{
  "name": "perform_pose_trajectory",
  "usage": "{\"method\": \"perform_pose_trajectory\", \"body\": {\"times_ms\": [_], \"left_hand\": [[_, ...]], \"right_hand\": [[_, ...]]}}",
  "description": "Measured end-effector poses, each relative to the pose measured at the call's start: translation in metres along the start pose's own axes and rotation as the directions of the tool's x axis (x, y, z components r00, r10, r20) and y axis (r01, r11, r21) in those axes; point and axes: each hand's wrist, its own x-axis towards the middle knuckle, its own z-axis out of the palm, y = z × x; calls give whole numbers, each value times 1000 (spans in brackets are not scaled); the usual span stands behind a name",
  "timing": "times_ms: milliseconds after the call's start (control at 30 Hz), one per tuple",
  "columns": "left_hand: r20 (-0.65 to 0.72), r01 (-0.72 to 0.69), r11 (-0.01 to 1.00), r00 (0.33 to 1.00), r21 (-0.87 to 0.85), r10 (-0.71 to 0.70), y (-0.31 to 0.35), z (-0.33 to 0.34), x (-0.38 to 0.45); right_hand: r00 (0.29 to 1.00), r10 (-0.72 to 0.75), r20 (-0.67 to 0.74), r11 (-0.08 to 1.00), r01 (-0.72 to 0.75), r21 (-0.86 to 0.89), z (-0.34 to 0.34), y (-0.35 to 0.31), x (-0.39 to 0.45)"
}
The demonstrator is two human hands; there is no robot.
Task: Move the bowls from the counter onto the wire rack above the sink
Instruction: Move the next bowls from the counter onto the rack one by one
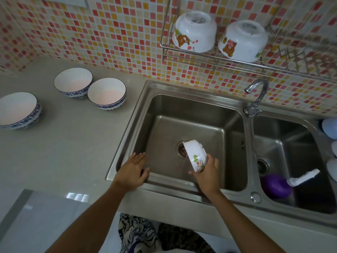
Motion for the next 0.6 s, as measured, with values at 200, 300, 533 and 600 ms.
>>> {"method": "perform_pose_trajectory", "body": {"times_ms": [200,300,533,600], "left_hand": [[8,18,1000,1000,-7,-18,-6,5,1],[18,39,999,999,-8,-39,-10,10,2],[-6,33,999,999,-2,-33,-8,10,2],[6,21,1000,1000,-10,-21,-7,9,1]], "right_hand": [[955,-283,91,903,297,-310,3,2,-7],[936,-338,93,854,347,-388,6,1,-6],[940,-325,99,853,337,-398,9,5,-6],[977,-198,78,943,212,-258,6,0,-6]]}}
